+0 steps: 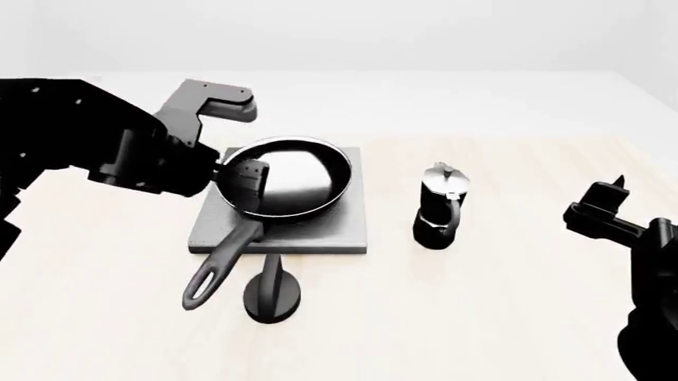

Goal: Turn on the stove and put the frying pan on it.

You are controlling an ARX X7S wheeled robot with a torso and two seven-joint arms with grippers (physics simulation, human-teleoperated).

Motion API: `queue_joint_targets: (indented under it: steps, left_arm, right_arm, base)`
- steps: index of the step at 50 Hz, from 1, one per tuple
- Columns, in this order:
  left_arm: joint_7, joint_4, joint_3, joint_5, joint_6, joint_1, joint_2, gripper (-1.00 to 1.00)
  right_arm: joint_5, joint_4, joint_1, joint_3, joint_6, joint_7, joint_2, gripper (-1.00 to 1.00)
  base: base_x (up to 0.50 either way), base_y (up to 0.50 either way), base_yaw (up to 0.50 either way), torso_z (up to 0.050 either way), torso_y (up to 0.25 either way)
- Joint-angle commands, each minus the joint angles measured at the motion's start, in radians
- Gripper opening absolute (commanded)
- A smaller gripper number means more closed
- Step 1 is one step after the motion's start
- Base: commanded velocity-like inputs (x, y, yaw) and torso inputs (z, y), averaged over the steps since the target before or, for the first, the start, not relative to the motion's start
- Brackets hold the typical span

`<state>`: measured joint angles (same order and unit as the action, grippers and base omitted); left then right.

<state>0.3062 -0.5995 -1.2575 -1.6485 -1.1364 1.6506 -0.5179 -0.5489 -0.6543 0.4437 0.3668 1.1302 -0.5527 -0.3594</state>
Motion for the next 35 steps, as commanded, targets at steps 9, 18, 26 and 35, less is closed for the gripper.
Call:
queue_joint_targets:
  steps: [9, 18, 26, 35]
  left_arm:
    - [0.191, 0.313, 0.225, -0.431, -0.128, 0.367, -0.211, 1.00]
    - [0.327, 1.013, 0.435, -0.332, 0.211, 0.097, -0.447, 1.00]
    - [0.501, 1.482, 0.523, -0.001, 0.521, -0.235, -0.547, 1.00]
    - [0.617, 1.564, 0.448, 0.158, 0.407, -0.223, -0.422, 1.00]
  right_arm:
    - [-0.010, -0.011, 0.007, -0.016, 0.009, -0.012, 0.003, 1.00]
    - [-0.007, -0.014, 0.021, -0.068, 0.012, -0.011, -0.004, 1.00]
    - [-0.012, -0.050, 0.075, -0.144, 0.029, -0.007, -0.024, 1.00]
    - [0.011, -0.092, 0.159, -0.276, -0.043, 0.032, -0.053, 1.00]
  base:
    - [0.00, 0.00, 0.00, 0.001, 0.000]
    - [0.00, 0.00, 0.00, 0.000, 0.000]
    - [0.00, 0.00, 0.00, 0.000, 0.000]
    - [0.00, 0.00, 0.00, 0.000, 0.000]
